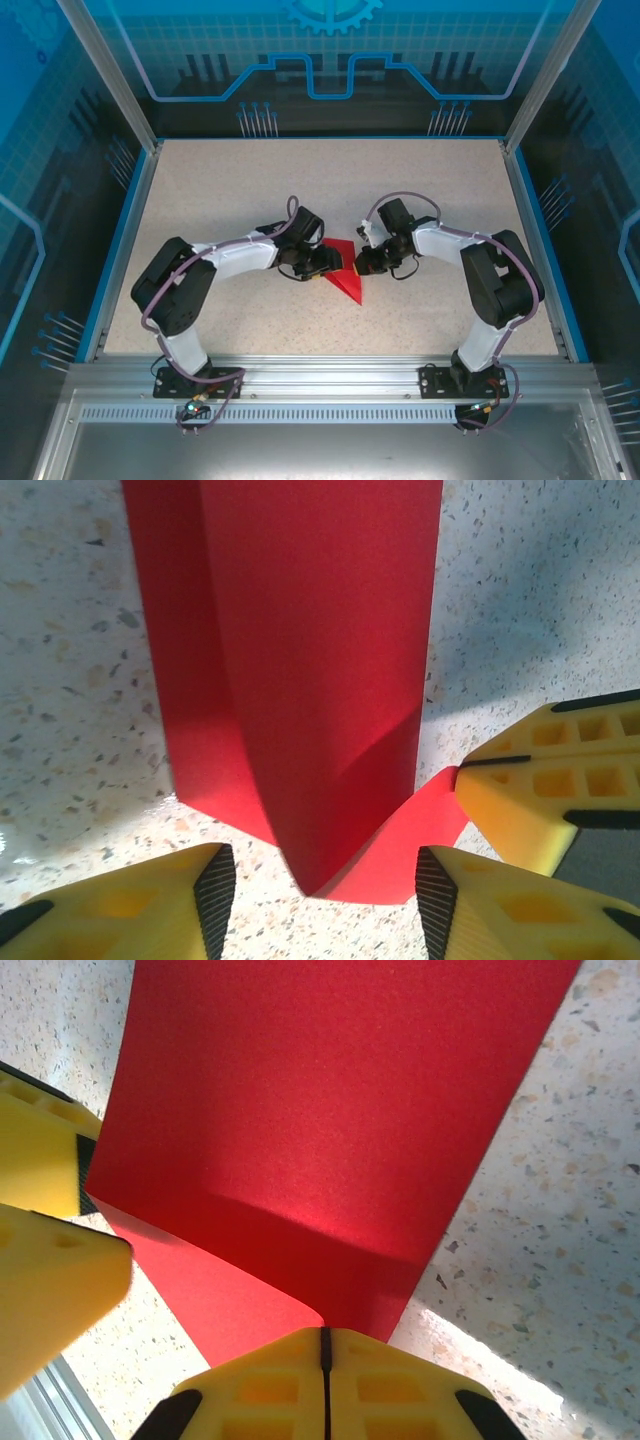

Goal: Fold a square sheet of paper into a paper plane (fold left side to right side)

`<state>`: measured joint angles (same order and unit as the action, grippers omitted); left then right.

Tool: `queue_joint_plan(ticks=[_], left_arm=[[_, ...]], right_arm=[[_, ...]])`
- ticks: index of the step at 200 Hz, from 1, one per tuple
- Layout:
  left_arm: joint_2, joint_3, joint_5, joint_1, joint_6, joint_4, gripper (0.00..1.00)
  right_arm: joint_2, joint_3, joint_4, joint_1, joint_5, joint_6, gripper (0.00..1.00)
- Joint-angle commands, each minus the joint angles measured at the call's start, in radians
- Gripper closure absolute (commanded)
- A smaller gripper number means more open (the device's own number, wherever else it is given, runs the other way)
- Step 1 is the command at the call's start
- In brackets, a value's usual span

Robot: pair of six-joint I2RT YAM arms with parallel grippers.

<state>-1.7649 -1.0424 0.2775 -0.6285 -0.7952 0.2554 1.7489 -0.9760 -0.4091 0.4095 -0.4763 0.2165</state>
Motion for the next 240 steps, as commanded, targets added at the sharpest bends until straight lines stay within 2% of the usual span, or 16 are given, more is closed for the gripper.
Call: queue_joint_plan(ticks=[1,49,82,91,113,154,183,210,240], left_arm=[[-0.033,-0.048,0.005,-0.015,-0.018,-0.005,0.48],[-0.063,-0.075,-0.018,-0.025,-0.018,-0.007,0.71],[-0.047,-0.08,-0.039,-0.037,-0.013,0.011,0.79],[-0.042,-0.082,-0.044,-0.039,-0.014,0.015,0.8],[-0.026,-0.08,-0.05,-0.042,-0.023,0.023,0.81],[-0.022,-0.094,-0.052,-0.041,-0.055,0.057,0.83],[-0.032,-0.111,-0.045,-0.041,-0.096,0.072,0.84],[-0.045,-0.139,-0.044,-0.041,-0.097,0.104,0.84],[-0.048,-0.152,-0.041,-0.041,-0.102,0.107,0.85]], right_arm=[[-0.016,0.015,0.003,-0.017,-0.021,0.006,0.94],[-0.018,0.017,-0.002,-0.017,-0.001,0.007,0.91],[-0.116,0.05,0.0,-0.017,0.096,0.021,0.7],[-0.152,0.068,0.0,-0.014,0.133,0.024,0.65],[-0.244,0.14,0.013,0.031,0.232,0.033,0.61],[-0.411,0.345,0.213,0.213,0.384,0.067,0.53],[-0.459,0.409,0.313,0.337,0.504,0.022,0.51],[-0.491,0.466,0.411,0.396,0.57,-0.03,0.5],[-0.488,0.497,0.487,0.405,0.586,-0.061,0.49]])
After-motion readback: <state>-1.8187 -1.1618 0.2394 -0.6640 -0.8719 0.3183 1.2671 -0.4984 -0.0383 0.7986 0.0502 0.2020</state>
